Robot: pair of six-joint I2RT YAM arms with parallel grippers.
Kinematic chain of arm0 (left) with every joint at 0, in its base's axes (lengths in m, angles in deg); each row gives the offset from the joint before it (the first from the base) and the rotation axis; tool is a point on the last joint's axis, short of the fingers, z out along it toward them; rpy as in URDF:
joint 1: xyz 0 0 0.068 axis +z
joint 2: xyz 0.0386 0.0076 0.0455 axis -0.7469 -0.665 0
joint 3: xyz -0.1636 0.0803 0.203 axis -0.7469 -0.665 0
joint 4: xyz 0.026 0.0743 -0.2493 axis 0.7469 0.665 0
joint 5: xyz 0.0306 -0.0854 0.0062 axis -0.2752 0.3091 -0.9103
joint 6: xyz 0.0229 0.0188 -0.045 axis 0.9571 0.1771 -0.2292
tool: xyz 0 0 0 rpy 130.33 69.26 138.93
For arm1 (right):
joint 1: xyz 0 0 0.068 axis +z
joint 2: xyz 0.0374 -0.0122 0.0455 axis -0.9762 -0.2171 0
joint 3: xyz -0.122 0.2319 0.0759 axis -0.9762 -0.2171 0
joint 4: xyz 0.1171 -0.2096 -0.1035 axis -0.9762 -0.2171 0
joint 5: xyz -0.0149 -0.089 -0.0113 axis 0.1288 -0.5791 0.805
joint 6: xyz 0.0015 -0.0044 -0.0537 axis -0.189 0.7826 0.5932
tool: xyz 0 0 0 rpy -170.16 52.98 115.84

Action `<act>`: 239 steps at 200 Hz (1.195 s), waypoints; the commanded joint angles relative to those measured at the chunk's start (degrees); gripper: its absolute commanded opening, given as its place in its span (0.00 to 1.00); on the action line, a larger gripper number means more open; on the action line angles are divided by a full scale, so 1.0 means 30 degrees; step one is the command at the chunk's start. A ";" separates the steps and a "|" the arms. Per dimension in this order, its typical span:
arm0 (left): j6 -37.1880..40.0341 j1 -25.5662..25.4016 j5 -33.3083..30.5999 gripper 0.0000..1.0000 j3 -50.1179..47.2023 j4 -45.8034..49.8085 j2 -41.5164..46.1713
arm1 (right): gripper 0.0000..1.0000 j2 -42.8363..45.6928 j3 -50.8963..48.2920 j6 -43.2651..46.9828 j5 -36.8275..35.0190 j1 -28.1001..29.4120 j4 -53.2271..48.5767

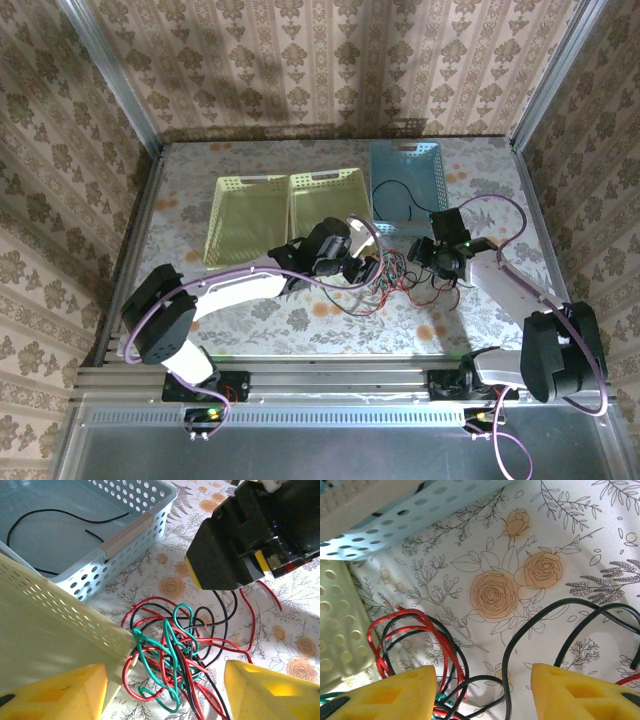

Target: Untangle the cables

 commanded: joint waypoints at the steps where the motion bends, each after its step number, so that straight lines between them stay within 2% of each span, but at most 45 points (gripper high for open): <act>1: 0.0460 -0.0098 -0.0258 0.64 0.0346 0.0344 -0.0047 | 0.53 -0.0829 -0.0006 0.0096 -0.0133 -0.0169 0.0829; 23: 0.0738 -0.0230 -0.0128 0.64 0.0672 0.0651 -0.0293 | 0.47 -0.1605 0.0063 0.0234 -0.0055 -0.0329 0.1604; 60: 0.1653 -0.0611 0.0042 0.64 0.1663 0.1339 -0.1348 | 0.14 -0.2625 0.0227 0.0689 0.0092 -0.0652 0.1821; 86: 0.2073 -0.0797 0.0338 0.64 0.2546 0.1281 -0.2625 | 0.00 -0.0851 -0.0048 0.1053 0.0153 -0.0775 0.1160; 139: 0.2394 -0.1065 0.1399 0.63 0.4698 0.1402 -0.5236 | 0.00 0.4719 0.0081 0.1268 0.0149 -0.1164 -0.1331; 182: 0.2132 -0.1155 0.2264 0.62 0.5328 0.1282 -0.6437 | 0.00 0.7421 0.1544 0.0622 0.0833 -0.1898 -0.2765; 239: 0.2019 -0.1212 0.3001 0.35 0.5840 0.0970 -0.7599 | 0.00 0.8756 0.3028 -0.1191 0.2516 -0.2092 -0.1963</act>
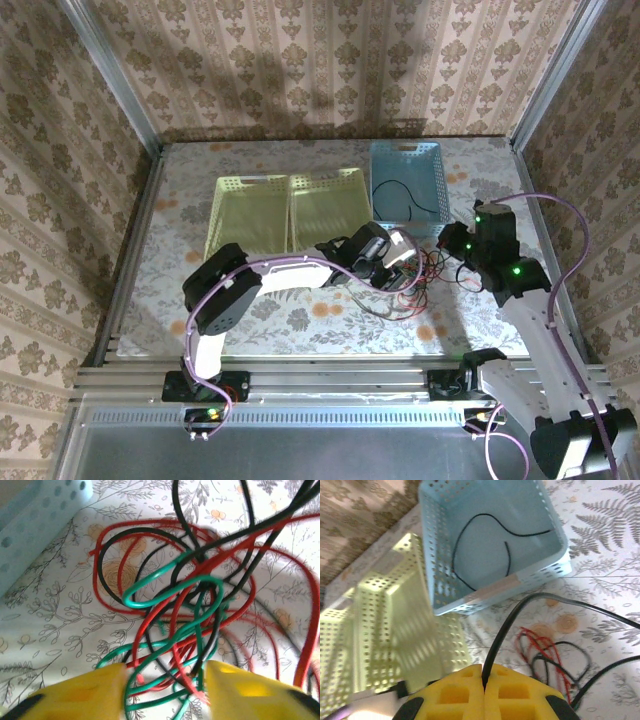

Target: Untangle the cables

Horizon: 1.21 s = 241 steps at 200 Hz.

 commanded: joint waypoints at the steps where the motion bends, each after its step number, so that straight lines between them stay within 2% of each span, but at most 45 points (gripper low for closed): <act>1: 0.0012 -0.0170 0.0680 0.34 0.0792 -0.0160 -0.0531 | 0.00 0.0563 0.1052 -0.1192 0.1125 -0.0081 0.0195; 23: 0.0061 -0.0176 0.0822 0.34 0.0938 -0.0207 -0.0745 | 0.00 0.0598 0.1485 -0.1486 0.1639 -0.0081 0.0190; 43: 0.0130 -0.0170 0.1263 0.49 0.0423 -0.0929 -0.0433 | 0.00 0.0539 0.1728 -0.1542 0.1881 -0.0081 0.0176; 59: 0.0279 -0.0173 0.1894 0.56 -0.0152 -0.1819 -0.0089 | 0.00 0.0414 0.1756 -0.1573 0.1995 -0.0108 0.0195; 109: 0.0001 0.0082 0.2941 0.59 0.0949 -0.2135 -0.1506 | 0.00 0.0018 0.1146 -0.2376 0.2815 -0.0137 0.1451; 123: 0.0036 0.0073 0.2940 0.54 0.1571 -0.1841 -0.2181 | 0.00 0.0009 0.1138 -0.2453 0.2833 -0.0168 0.1549; 159: 0.0067 0.0118 0.2341 0.14 0.1903 -0.1732 -0.2808 | 0.00 0.0383 0.1514 -0.2382 0.2686 -0.0682 0.1327; 178: -0.0424 0.0200 0.1811 0.00 0.1241 -0.2512 -0.2538 | 0.00 0.0565 0.2119 -0.1871 0.2510 -0.1057 0.0835; 208: -0.1361 0.0765 0.1584 0.00 -0.0504 -0.3902 -0.1252 | 0.00 0.1034 0.3337 -0.0745 0.0994 -0.1772 -0.0764; 241: -0.1823 0.1391 0.2463 0.00 -0.2013 -0.3963 0.0590 | 0.00 0.1834 0.4202 0.0045 -0.2281 -0.2601 -0.2183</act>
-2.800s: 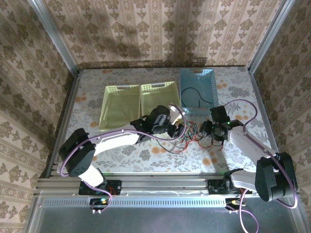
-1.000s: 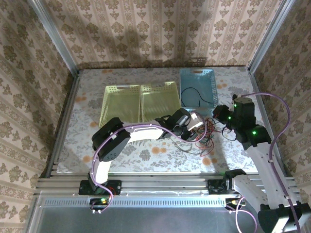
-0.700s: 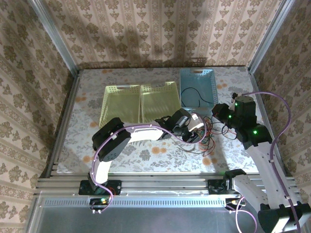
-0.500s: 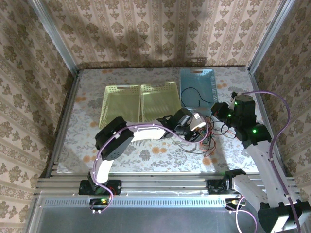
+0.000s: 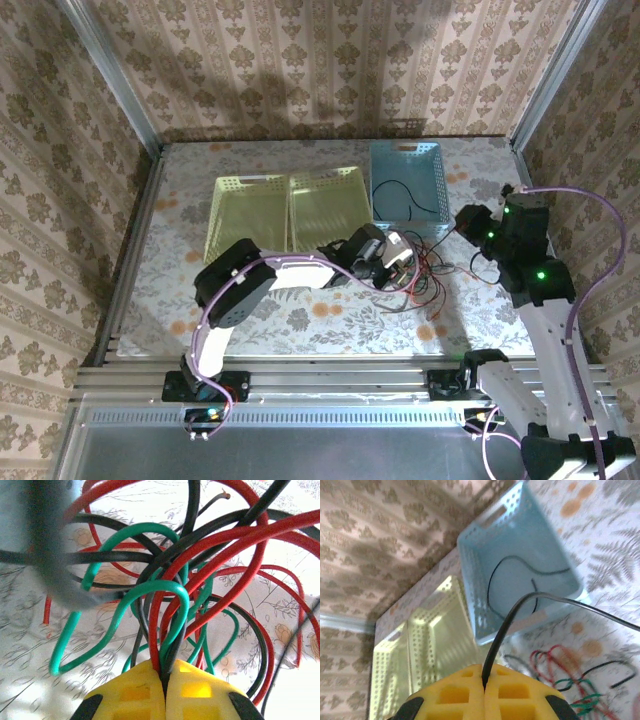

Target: Untangle the cables

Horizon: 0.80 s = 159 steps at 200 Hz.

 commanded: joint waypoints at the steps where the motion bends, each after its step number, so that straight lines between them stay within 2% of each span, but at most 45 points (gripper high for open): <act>1: -0.0781 0.0592 0.0486 0.00 -0.1019 -0.0240 0.1785 | 0.00 0.0957 0.1108 0.1003 -0.2988 -0.0554 -0.1032; 22: -0.0711 0.0748 0.0709 0.00 -0.2063 -0.0089 0.2878 | 0.00 0.1417 0.1334 0.1436 -0.4544 -0.1125 -0.1504; 58: -0.0365 0.0756 -0.0123 0.00 -0.3096 0.1054 0.4098 | 0.00 0.1739 0.2093 0.2173 -0.6365 -0.2049 -0.2291; 108: -0.0100 0.0818 -0.0712 0.00 -0.3562 0.2079 0.4569 | 0.00 0.2136 0.3766 0.3279 -0.9025 -0.3071 -0.2927; 159: 0.0039 0.0862 -0.1729 0.00 -0.3776 0.3011 0.4568 | 0.00 0.2434 0.5296 0.4326 -0.8370 -0.3102 -0.2356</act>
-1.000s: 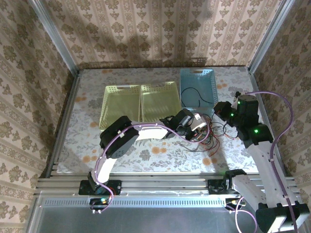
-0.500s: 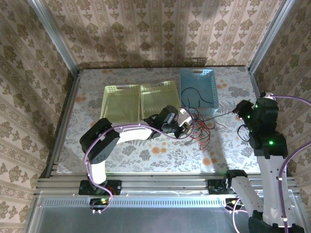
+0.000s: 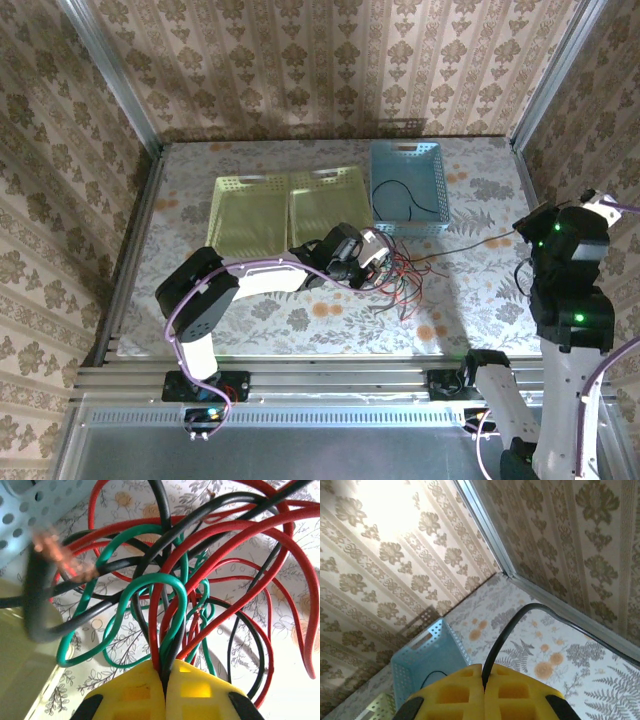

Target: Untangle the cables

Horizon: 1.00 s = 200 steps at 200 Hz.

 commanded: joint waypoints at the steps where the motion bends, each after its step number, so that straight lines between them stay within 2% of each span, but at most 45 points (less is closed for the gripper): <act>1: 0.0341 0.0136 -0.0909 0.00 -0.0440 0.0935 0.0444 | 0.00 0.0160 0.0934 0.0893 -0.0517 -0.0093 0.0491; 54: 0.0385 0.0101 -0.1565 0.00 -0.1026 0.1266 0.0580 | 0.00 0.0018 0.3095 0.1540 0.1424 -0.0091 0.1546; 85: 0.0503 0.0079 -0.1580 0.00 -0.1120 0.1245 0.0598 | 0.00 -0.0655 0.4044 0.1977 0.4172 -0.0064 0.2627; 105: 0.0509 0.0025 -0.1730 0.00 -0.1287 0.1215 0.0663 | 0.00 -0.1145 0.4594 0.2138 0.5153 0.0105 0.3251; 136: 0.0523 0.0015 -0.1971 0.00 -0.1553 0.1043 0.0679 | 0.00 -0.2492 0.6322 0.2403 0.6598 0.0310 0.3632; 170: 0.0649 -0.0141 -0.1976 0.00 -0.1865 0.0565 0.0989 | 0.00 -0.4962 0.7771 0.0724 0.8538 0.0626 0.3895; 184: 0.0656 -0.0178 -0.2033 0.00 -0.2093 0.0218 0.1232 | 0.00 -0.6054 0.8125 0.0556 0.8231 0.1353 0.4129; 200: 0.0653 -0.0261 -0.2036 0.00 -0.2365 -0.0194 0.1547 | 0.00 -0.7483 0.9073 0.1432 0.6111 0.3114 0.3675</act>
